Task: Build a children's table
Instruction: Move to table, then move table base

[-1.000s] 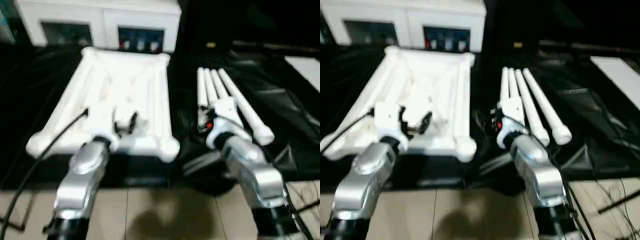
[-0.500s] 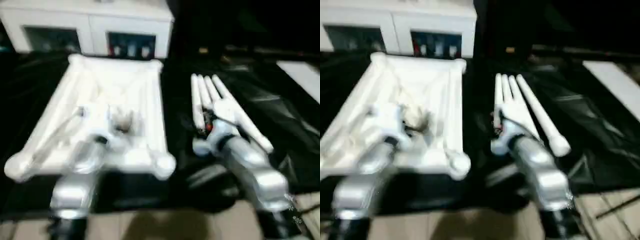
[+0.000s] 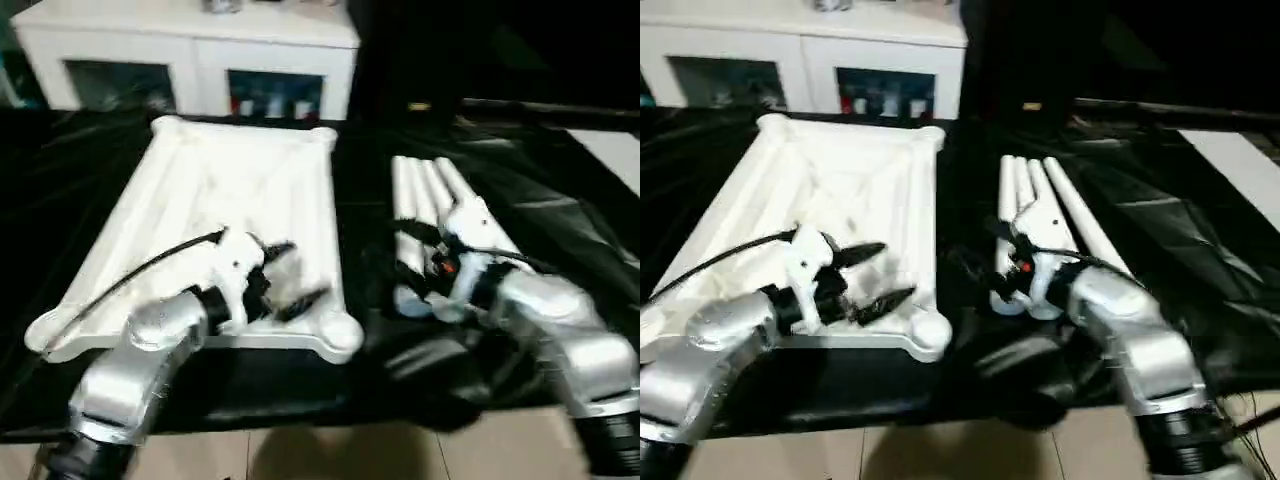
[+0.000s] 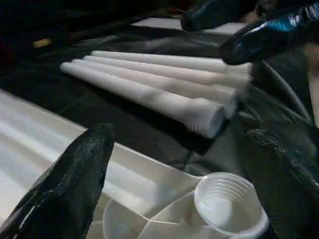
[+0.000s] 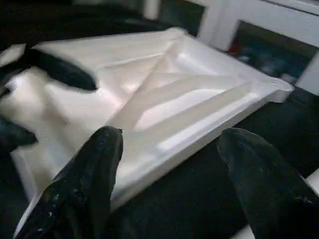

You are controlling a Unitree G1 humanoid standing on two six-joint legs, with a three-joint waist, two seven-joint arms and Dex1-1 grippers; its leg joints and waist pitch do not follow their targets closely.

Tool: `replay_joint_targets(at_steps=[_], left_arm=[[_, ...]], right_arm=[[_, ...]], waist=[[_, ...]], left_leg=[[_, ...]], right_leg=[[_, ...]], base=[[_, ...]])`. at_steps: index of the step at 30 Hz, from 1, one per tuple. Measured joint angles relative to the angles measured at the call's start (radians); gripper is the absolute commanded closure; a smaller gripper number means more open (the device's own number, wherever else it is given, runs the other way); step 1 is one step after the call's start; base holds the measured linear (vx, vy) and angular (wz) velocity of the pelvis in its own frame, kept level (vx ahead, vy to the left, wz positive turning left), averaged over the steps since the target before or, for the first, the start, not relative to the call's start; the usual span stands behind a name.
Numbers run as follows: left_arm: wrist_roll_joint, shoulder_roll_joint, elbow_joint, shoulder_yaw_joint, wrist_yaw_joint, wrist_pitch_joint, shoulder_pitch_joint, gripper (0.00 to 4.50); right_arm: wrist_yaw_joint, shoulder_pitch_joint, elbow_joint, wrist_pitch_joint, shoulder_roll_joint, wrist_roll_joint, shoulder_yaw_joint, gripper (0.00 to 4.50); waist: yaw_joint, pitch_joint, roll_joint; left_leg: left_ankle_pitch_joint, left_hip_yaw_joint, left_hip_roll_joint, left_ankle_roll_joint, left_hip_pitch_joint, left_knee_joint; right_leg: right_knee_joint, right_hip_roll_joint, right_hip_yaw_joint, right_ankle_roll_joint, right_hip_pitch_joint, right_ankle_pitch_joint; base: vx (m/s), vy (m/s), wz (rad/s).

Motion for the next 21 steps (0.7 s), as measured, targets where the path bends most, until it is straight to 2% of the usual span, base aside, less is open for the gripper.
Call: replay_joint_targets(at_steps=[4,8,11,15,21], left_arm=[[-0.001,0.024,0.025,-0.025,-0.081,-0.018,-0.024,0.01],[-0.02,0.026,0.074,-0.025,-0.105,0.03,-0.039,0.01],[-0.004,-0.006,0.182,-0.016,-0.074,-0.045,-0.085,0.01],[0.01,-0.004,0.276,-0.006,-0.081,-0.086,-0.139,0.01],[0.007,0.067,0.269,-0.014,-0.181,-0.068,-0.143,0.01]], right_arm=[[0.067,-0.007,0.016,-0.031,-0.038,-0.005,0.029,1.1],[0.075,-0.05,0.061,-0.059,-0.038,-0.013,0.029,1.1],[0.06,-0.09,0.105,-0.083,-0.015,-0.03,0.021,1.1],[0.066,-0.106,0.123,-0.091,-0.007,-0.033,0.021,1.1],[0.106,-0.104,0.134,-0.102,-0.014,-0.03,0.024,1.1]], waist=[[0.0,0.001,0.002],[0.002,0.002,0.001],[0.004,0.004,-0.002],[0.007,0.007,-0.008],[0.006,0.008,-0.009]], left_leg=[[0.014,0.005,0.006,-0.007,0.0,-0.01],[0.022,0.008,0.007,-0.005,-0.003,-0.01],[0.022,0.009,0.007,-0.005,-0.002,-0.01],[0.023,0.01,0.007,-0.003,-0.002,-0.01],[0.023,0.012,0.007,-0.001,-0.004,-0.011]], right_leg=[[0.002,0.003,-0.001,-0.004,-0.006,0.003],[0.007,0.003,0.0,-0.005,-0.012,0.004],[0.007,0.002,0.0,-0.007,-0.013,0.005],[0.006,0.002,0.0,-0.007,-0.013,0.005],[0.001,0.002,0.0,-0.007,-0.013,0.005]], base=[[0.0,0.0,0.0],[0.0,0.0,0.0],[0.0,0.0,0.0],[0.0,0.0,0.0],[0.0,0.0,0.0]])
